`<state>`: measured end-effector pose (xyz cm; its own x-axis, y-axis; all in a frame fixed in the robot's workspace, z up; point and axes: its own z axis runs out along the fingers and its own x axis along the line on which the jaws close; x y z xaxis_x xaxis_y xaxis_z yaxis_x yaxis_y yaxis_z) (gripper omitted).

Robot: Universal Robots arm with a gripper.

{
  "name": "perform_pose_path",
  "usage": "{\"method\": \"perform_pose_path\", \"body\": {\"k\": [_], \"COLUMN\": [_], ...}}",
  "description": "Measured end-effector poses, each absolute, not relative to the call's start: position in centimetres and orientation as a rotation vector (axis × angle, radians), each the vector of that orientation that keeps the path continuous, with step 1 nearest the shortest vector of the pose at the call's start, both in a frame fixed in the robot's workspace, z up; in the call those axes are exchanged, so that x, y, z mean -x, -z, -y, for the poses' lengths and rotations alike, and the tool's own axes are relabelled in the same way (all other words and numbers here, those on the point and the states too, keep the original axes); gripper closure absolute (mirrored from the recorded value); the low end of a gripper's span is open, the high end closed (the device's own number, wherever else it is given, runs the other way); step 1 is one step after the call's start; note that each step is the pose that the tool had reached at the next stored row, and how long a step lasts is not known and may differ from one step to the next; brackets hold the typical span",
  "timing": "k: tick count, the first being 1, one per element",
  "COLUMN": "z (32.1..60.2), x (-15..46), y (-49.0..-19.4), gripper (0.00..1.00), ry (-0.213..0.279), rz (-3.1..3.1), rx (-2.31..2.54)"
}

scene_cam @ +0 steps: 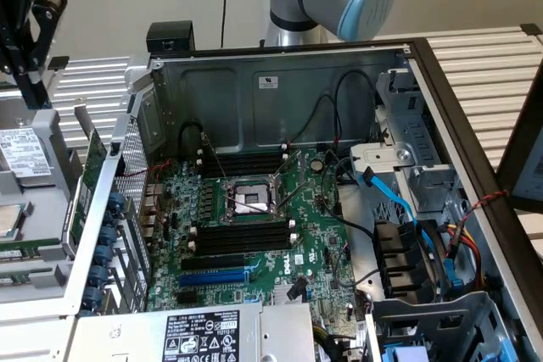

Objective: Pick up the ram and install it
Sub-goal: 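Reach for the ram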

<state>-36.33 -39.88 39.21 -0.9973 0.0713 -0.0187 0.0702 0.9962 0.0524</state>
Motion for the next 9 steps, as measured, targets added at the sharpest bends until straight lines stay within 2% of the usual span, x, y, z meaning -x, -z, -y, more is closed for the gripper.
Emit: {"method": "perform_pose_path", "body": {"k": [9], "z": [39.9], "x": [38.8], "y": [-39.1], "gripper": [0.89], "ry": [-0.081], "rz": [-3.118], "rx": [-0.110]}}
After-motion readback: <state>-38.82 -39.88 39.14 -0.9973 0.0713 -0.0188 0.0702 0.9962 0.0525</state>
